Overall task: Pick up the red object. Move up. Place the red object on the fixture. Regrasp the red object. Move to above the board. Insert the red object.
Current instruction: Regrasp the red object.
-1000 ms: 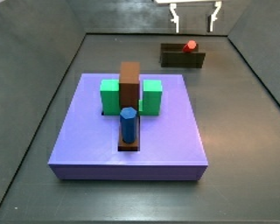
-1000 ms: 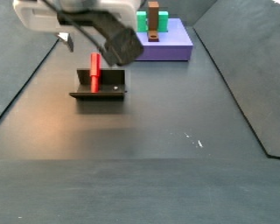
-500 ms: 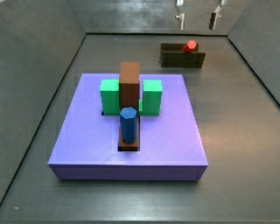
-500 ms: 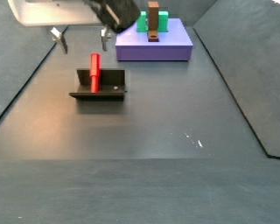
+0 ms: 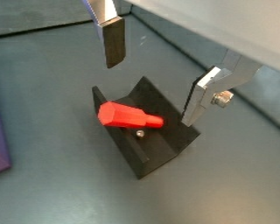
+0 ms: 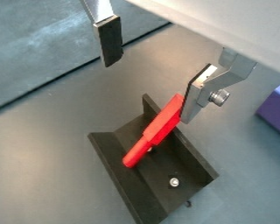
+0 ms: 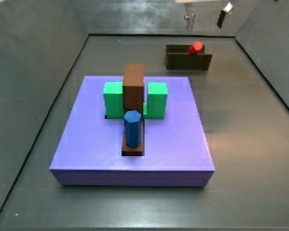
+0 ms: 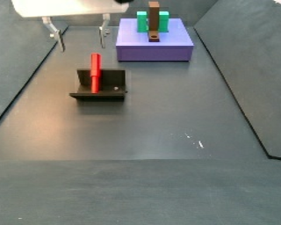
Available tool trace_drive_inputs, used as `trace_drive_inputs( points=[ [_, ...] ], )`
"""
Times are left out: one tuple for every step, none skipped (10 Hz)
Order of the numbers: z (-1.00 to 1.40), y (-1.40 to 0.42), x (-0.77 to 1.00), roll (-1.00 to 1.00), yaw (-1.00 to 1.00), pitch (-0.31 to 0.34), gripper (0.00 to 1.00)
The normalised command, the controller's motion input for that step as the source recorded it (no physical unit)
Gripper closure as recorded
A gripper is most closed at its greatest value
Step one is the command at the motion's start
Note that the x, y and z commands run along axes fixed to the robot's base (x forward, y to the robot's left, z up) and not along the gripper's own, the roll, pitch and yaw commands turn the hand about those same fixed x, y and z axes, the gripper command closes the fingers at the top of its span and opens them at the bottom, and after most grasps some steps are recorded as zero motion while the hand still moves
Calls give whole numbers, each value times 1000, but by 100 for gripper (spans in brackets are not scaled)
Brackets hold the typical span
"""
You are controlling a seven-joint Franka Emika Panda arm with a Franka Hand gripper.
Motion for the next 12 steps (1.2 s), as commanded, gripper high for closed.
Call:
trace_drive_inputs(
  points=[
    [0,-223,0,1000,-249,11,0],
    [0,-109,0,1000,-429,69,0],
    [0,-31,-17,1000,-506,149,0],
    [0,-20,-69,1000,-531,220,0],
    [-194,-100,-57,723,-446,214,0],
    [0,-3,0,26,0,0,0],
    [-43,-114,23,23,0,0,0],
    [-594,-160,-54,217,106,-191,0],
    [-620,-229,-49,434,246,-291,0],
    [-457,-243,0,669,271,-183,0],
    [-391,-257,0,829,246,-120,0],
    [-300,-283,0,1000,149,-9,0]
  ],
)
